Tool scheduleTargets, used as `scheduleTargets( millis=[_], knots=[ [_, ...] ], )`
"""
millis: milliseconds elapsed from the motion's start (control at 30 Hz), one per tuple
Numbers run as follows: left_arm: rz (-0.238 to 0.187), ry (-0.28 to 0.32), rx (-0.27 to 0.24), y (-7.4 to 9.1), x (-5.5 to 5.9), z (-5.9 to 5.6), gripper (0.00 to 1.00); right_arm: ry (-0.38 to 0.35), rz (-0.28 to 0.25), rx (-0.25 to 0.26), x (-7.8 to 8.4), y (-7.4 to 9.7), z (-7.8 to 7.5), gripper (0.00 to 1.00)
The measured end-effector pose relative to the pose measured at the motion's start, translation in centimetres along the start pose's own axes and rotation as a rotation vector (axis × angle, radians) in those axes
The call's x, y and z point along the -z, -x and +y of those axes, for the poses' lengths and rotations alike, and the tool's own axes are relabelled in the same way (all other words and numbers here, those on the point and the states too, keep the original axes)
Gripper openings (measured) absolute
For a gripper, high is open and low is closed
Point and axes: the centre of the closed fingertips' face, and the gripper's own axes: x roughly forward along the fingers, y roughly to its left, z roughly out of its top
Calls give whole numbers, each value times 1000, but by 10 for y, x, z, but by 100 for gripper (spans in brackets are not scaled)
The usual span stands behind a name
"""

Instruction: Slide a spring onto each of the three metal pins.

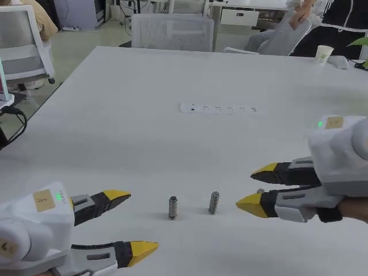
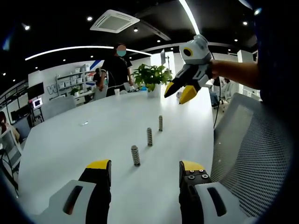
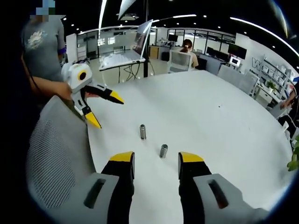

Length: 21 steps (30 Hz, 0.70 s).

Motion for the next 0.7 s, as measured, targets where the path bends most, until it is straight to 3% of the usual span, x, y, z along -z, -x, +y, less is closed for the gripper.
scheduleTargets(
  millis=[267, 500, 700],
  knots=[
    [2, 11, -10, 3, 0, -2, 56, -79, -59, 49, 30, 22, -18, 47],
    [-2, 27, -20, 5, 0, -3, 57, -87, -138, 50, 40, 25, -14, 54],
    [-2, 57, -18, 5, 4, -6, 62, -88, -199, 67, 45, 23, -13, 70]
  ],
)
